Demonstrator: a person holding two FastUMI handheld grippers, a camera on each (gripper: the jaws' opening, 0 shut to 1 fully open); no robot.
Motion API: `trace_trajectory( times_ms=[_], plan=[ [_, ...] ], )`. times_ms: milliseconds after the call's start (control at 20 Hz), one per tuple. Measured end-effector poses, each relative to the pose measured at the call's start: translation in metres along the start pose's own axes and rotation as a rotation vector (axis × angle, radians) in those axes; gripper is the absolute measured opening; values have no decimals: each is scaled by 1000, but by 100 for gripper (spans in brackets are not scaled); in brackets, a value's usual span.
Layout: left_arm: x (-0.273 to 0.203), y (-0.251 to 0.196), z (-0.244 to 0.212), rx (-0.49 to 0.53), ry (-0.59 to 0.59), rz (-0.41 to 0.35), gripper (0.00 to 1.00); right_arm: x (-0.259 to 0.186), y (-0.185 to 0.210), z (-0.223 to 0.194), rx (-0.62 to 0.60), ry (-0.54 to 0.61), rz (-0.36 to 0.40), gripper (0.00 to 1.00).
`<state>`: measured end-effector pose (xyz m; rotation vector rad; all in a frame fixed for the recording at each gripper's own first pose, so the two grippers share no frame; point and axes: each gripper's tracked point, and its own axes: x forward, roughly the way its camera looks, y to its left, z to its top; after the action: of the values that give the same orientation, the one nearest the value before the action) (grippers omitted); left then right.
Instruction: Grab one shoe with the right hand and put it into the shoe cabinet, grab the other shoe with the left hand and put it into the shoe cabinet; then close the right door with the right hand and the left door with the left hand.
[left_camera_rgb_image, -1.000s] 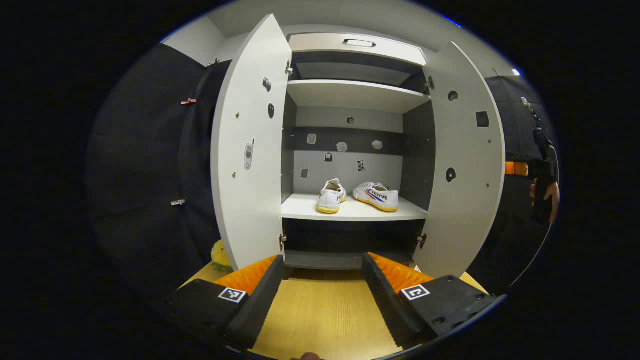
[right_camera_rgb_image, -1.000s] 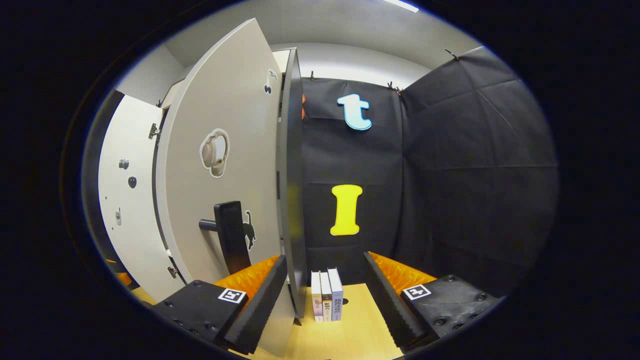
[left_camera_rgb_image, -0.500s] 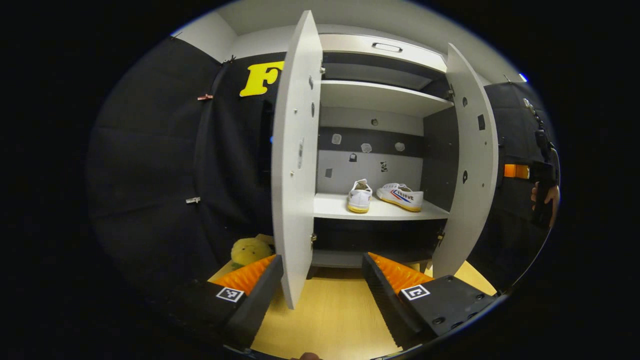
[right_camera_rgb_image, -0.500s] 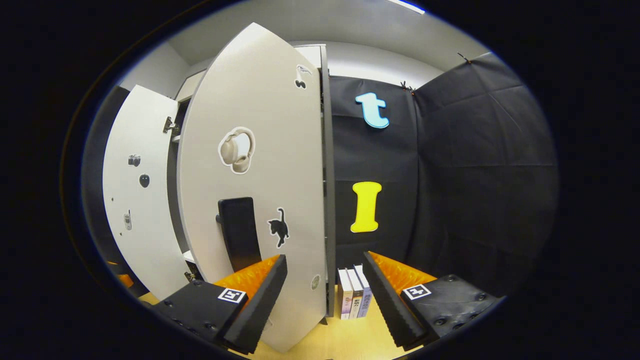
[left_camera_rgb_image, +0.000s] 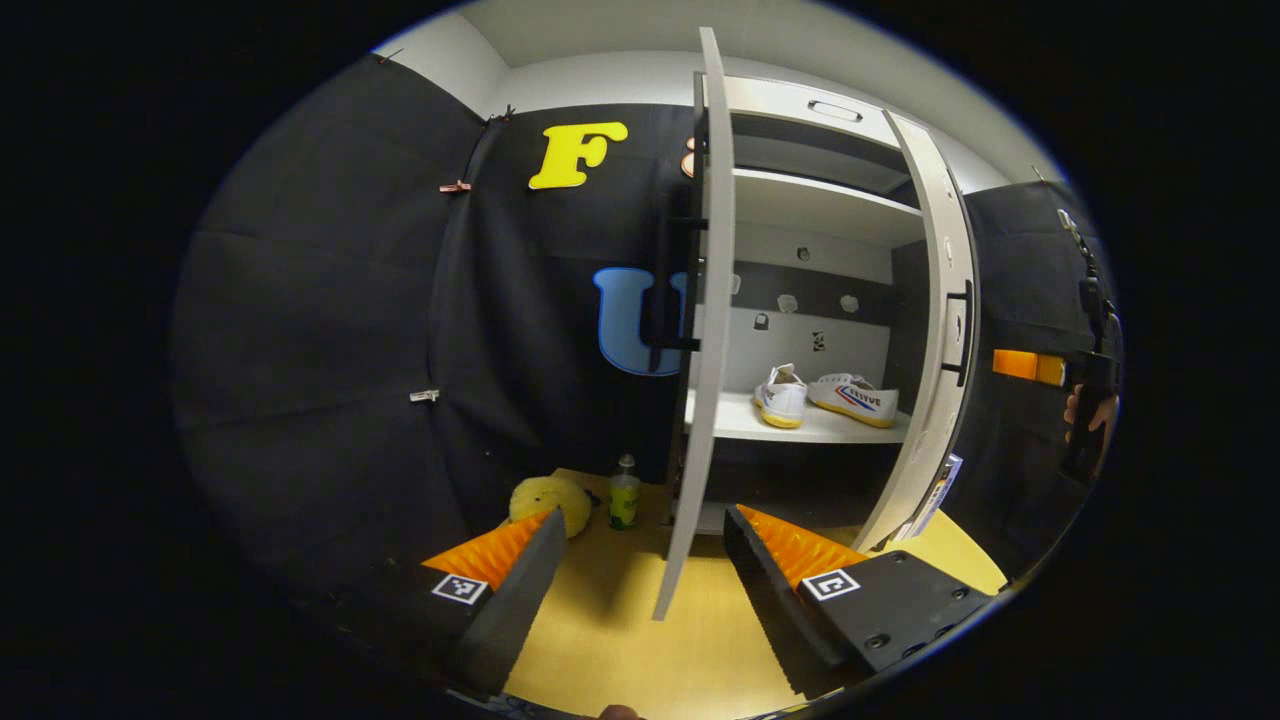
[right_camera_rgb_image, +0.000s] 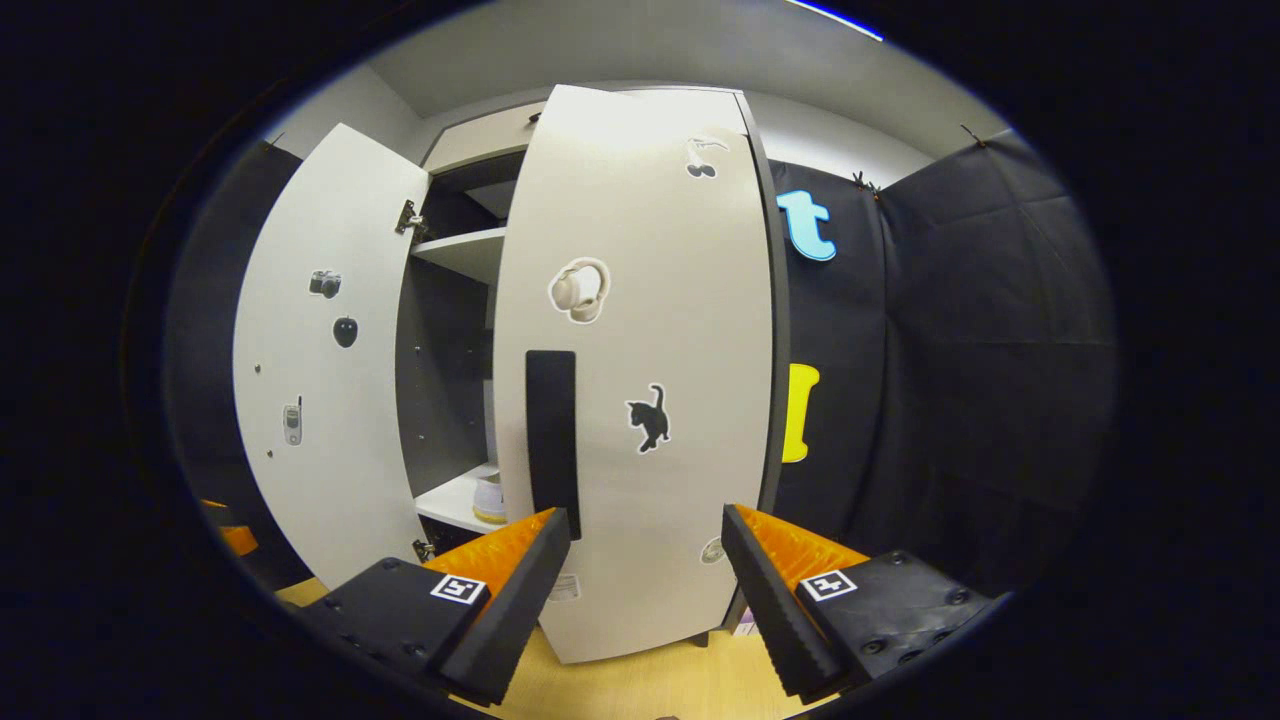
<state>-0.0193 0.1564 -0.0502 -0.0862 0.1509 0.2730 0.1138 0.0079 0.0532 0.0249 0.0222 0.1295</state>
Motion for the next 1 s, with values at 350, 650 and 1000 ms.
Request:
trace_trajectory(
  times_ms=[350, 650, 1000],
  plan=[
    [29, 59, 45, 17, -58, -1, 98, -48, 2, -83, 109, 144, -95, 98],
    [71, 75, 104, -20, -112, -87, 95, -74, -2, -106, 123, 172, -164, 98],
    [119, 63, 130, -76, -87, -181, 96, -99, 9, -103, 62, 126, -170, 98]
  ],
)
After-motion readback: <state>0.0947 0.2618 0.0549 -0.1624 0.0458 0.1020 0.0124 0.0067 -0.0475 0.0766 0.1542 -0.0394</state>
